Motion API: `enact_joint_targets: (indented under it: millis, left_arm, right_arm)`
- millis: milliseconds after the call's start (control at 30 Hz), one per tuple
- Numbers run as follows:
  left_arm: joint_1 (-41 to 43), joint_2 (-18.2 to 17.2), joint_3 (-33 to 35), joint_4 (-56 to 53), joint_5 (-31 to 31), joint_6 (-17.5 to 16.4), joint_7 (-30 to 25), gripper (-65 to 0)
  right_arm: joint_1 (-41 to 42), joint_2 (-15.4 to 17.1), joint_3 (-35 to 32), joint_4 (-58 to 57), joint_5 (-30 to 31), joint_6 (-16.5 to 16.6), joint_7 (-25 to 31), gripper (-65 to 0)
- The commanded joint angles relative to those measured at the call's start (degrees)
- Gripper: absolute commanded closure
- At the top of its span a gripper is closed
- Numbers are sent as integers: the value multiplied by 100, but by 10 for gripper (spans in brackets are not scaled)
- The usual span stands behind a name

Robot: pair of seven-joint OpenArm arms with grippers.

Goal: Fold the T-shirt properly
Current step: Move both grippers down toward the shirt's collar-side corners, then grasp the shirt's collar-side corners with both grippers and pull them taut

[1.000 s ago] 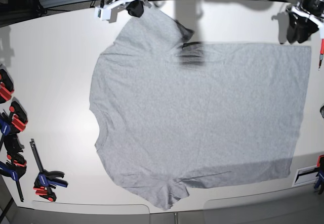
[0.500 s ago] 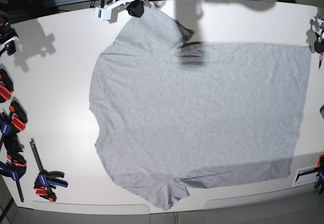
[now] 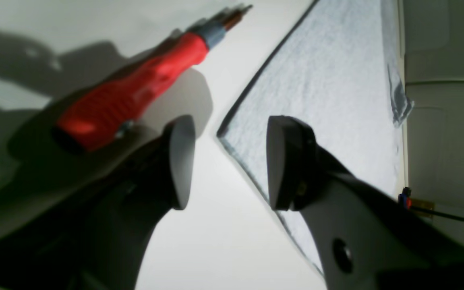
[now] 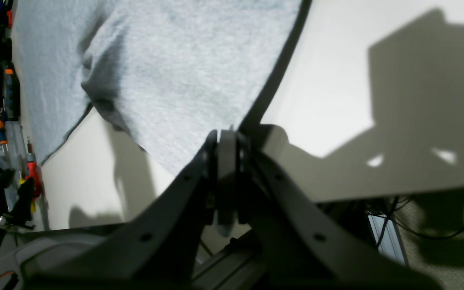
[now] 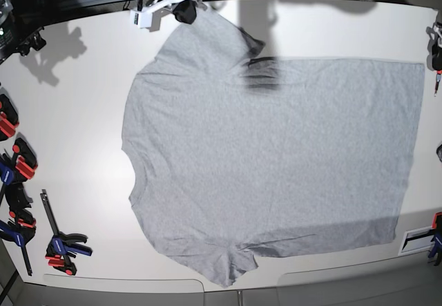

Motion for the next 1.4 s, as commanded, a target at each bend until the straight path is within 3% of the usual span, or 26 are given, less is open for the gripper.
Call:
enact_joint_targets:
  millis: [0,267,533,767,833,900,1133,1367]
  left_arm:
    - [-20,-173,-42,52,-103,-83,-114,-267]
    - [-195,-164,4,52,433,-79,-306,-267]
    - [-636,-160,988,52,643,-61,-437,-267]
    - [-811,-164,1117,52,643,-61,-391,-261]
    - [-804,-164,1115,52,647,-63,-391,-179]
    - [-793,-166,1115,52,645,-63,-391,-7]
    - [-732,-223,1110,55,632,-68,-245,0]
    - [-317,-389,1104,55,345,-238,-219,0]
  right_arm:
    - [-46,-12,-9,87,85,146,46,0]
    - [-46,-12,-9,87,87,146,44,0]
    - [-48,-12,-9,87,87,146,33,0]
    - [-46,-12,-9,87,87,146,31,0]
    - [-46,-12,-7,87,87,146,31,0]
    - [-48,-12,-7,87,109,146,31,0]
    - [-254,-12,-7,546,146,654,-151,0]
    - [-1014,-12,-7,1637,149,767,-302,0]
